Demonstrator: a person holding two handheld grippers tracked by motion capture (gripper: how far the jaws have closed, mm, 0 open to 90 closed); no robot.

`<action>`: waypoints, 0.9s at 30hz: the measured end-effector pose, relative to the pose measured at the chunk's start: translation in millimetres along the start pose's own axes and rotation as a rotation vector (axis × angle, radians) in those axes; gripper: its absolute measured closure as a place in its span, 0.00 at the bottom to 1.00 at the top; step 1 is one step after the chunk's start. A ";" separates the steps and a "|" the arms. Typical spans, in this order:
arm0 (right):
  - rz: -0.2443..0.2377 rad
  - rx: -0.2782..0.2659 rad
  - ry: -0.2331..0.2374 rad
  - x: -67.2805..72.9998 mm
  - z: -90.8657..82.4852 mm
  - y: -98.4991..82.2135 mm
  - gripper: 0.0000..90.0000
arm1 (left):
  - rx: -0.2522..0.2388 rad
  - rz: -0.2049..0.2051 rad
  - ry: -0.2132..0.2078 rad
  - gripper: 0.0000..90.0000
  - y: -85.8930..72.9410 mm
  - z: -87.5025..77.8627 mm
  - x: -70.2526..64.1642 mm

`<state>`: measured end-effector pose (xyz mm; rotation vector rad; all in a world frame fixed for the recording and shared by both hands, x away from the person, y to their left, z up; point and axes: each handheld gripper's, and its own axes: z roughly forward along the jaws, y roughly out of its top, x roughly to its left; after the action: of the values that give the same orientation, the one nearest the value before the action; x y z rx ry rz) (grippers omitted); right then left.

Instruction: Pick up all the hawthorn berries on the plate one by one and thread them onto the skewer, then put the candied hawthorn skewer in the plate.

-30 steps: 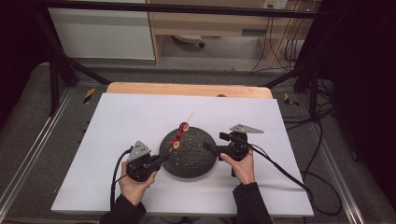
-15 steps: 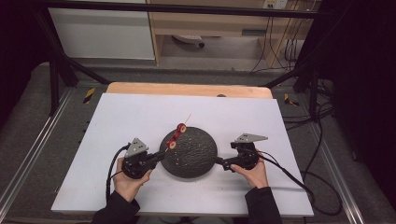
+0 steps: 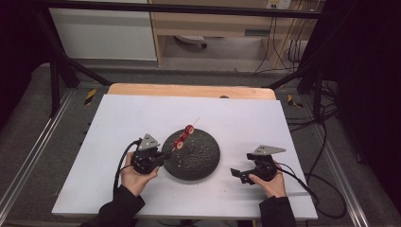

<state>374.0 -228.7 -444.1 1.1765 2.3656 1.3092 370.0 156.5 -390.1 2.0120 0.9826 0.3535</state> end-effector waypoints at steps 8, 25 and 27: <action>-0.009 0.028 -0.016 -2.5 -8.2 -12.5 0.02 | 0.044 0.018 0.008 0.98 3.2 9.6 -3.9; -0.003 0.018 -0.022 -5.5 -15.7 -20.7 0.02 | 0.164 0.056 0.028 0.98 1.9 37.7 -16.7; -0.005 0.018 -0.021 -5.8 -16.1 -20.9 0.02 | 0.177 0.063 0.032 0.98 0.9 40.6 -18.8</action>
<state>358.3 -249.2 -452.1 1.1825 2.3688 1.2710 381.0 118.9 -411.8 2.2071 1.0013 0.3443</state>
